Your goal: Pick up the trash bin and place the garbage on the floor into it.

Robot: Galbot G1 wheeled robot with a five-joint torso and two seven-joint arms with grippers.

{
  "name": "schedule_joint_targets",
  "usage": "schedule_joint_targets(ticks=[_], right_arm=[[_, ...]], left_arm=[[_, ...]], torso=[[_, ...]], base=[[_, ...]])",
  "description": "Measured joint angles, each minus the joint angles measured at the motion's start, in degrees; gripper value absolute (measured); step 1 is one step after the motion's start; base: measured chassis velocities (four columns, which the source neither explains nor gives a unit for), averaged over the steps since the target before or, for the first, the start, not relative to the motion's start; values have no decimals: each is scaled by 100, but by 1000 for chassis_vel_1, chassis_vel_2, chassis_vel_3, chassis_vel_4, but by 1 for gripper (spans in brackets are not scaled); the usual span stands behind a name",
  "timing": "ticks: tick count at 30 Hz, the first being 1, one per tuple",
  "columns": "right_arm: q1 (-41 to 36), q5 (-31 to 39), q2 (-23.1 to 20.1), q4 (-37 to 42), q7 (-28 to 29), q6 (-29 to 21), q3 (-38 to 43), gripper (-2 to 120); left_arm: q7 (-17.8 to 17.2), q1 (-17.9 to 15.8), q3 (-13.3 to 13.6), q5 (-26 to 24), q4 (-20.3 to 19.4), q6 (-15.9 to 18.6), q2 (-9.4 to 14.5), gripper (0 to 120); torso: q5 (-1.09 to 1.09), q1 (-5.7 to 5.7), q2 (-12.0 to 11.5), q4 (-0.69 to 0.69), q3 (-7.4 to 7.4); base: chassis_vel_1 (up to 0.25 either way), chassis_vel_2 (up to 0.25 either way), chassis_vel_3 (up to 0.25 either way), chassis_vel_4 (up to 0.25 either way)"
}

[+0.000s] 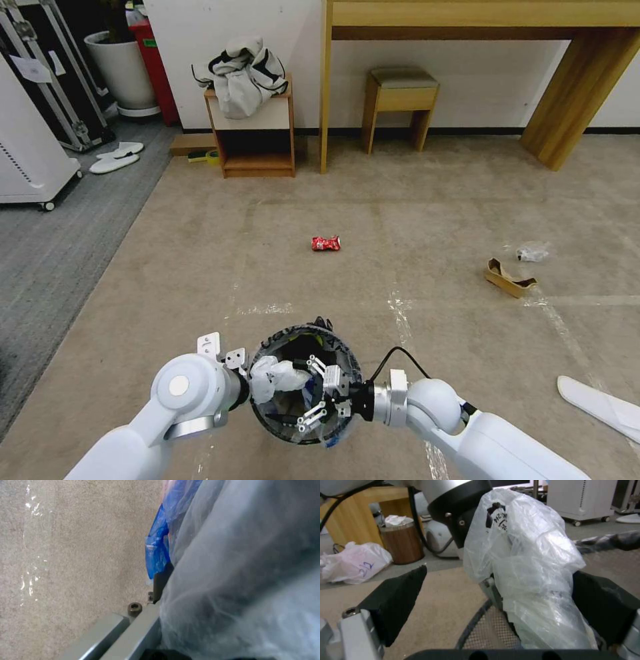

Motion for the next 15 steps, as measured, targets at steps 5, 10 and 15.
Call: schedule_joint_targets(ticks=[5, 10, 15], right_arm=[[-12, 0, -3, 47, -14, 0, 14, 100], [-33, 22, -37, 124, -25, -9, 88, 100], [-70, -11, -66, 195, -90, 10, 187, 100]], left_arm=[[-2, -2, -10, 4, 9, 0, -17, 0], [-2, -2, -31, 22, 28, 0, -26, 0], [-2, 15, -33, 40, 39, 1, -50, 0]], torso=[[0, 0, 0, 0, 0], [0, 0, 0, 0, 0], [0, 0, 0, 0, 0]], base=[[0, 0, 0, 0], [0, 0, 0, 0], [0, 0, 0, 0]])
